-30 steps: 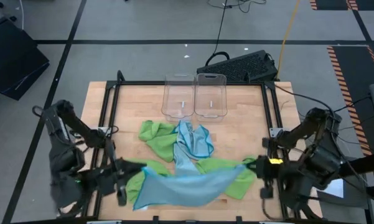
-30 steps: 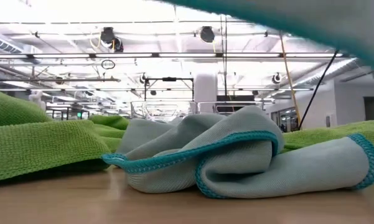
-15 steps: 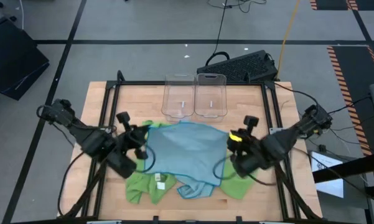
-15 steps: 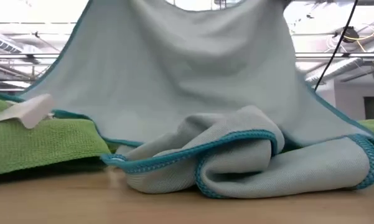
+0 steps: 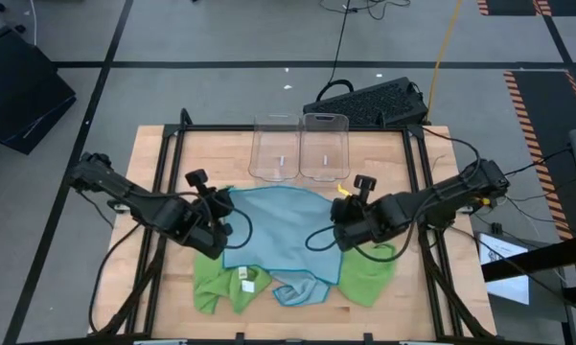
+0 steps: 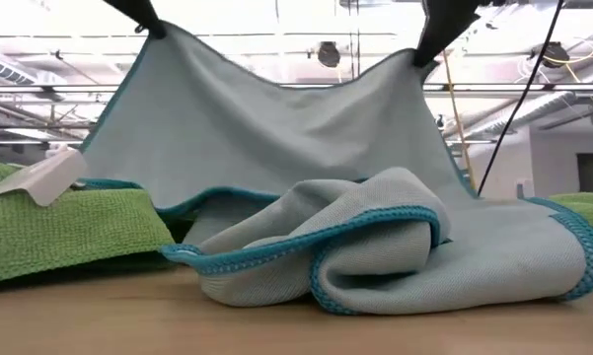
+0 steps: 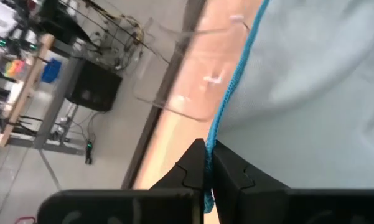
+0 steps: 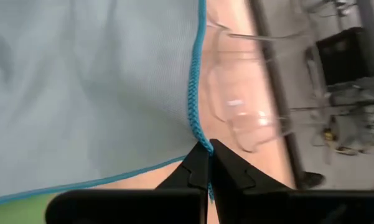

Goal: Fold microfiber towels
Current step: Fold the top right blue microfiber towel

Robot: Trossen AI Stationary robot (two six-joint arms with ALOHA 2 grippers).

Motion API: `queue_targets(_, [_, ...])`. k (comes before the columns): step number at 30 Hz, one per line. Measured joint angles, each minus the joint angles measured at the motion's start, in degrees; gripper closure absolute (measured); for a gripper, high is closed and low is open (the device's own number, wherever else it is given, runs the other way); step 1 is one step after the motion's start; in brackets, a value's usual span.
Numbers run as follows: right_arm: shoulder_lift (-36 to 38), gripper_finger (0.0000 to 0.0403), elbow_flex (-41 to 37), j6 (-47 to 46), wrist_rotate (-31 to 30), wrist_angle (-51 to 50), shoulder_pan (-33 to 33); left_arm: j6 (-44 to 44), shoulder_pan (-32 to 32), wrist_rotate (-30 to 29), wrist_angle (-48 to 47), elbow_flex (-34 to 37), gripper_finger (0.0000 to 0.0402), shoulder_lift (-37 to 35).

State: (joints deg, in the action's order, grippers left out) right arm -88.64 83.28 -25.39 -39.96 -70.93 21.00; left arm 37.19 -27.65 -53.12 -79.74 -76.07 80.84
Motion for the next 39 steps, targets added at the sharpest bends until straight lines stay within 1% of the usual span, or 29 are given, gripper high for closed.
queue_targets(3, [0.1, 0.0403, -1.5, 0.0, 3.4, 4.4, 0.4, 1.3, -0.9, 2.5, 0.1, 1.9, 0.0395, 0.0])
queue_targets(8, [0.0, 0.0403, -4.5, 0.0, 9.9, 12.0, 1.6, 4.0, -3.3, 5.4, 0.8, 4.0, 0.0385, 0.0])
queue_targets(11, [0.0, 0.0403, -6.5, -0.3, 12.9, 15.4, 1.9, 4.1, -5.0, 7.7, 2.7, 5.2, 0.039, 0.0])
queue_targets(14, [0.0, 0.0403, -7.7, -1.7, 14.8, 16.4, 2.2, 4.3, -6.9, 9.8, 5.0, 6.2, 0.0396, 0.0])
queue_targets(19, [0.0, 0.0403, -8.8, -3.8, 18.0, 16.2, 2.9, 4.1, -10.0, 11.0, 9.4, 7.8, 0.0382, 0.0])
queue_targets(25, [0.0, 0.0403, -9.9, -5.0, 22.5, 17.2, 4.7, 5.4, -12.9, 11.3, 13.0, 9.3, 0.0395, 0.0])
queue_targets(27, [0.0, 0.0403, -10.5, -5.4, 22.3, 17.5, 5.3, 5.4, -13.6, 10.9, 13.8, 9.3, 0.0389, 0.0])
queue_targets(30, [0.0, 0.0403, -11.2, -5.4, 20.6, 17.3, 5.4, 4.9, -13.9, 7.0, 13.7, 9.3, 0.0386, 0.0])
queue_targets(33, [0.0, 0.0403, -11.6, -5.1, 15.4, 16.8, 4.6, 4.8, -13.1, -0.2, 11.8, 9.3, 0.0395, 0.0])
queue_targets(35, [0.0, 0.0403, -11.6, -5.0, 11.2, 15.4, 3.7, 4.5, -11.9, -4.7, 10.8, 9.3, 0.0394, 0.0])
queue_targets(39, [0.2, 0.0403, -11.6, -4.1, 3.9, 9.3, 1.2, 3.4, -7.8, -10.9, 8.5, 9.3, 0.0386, 0.0])
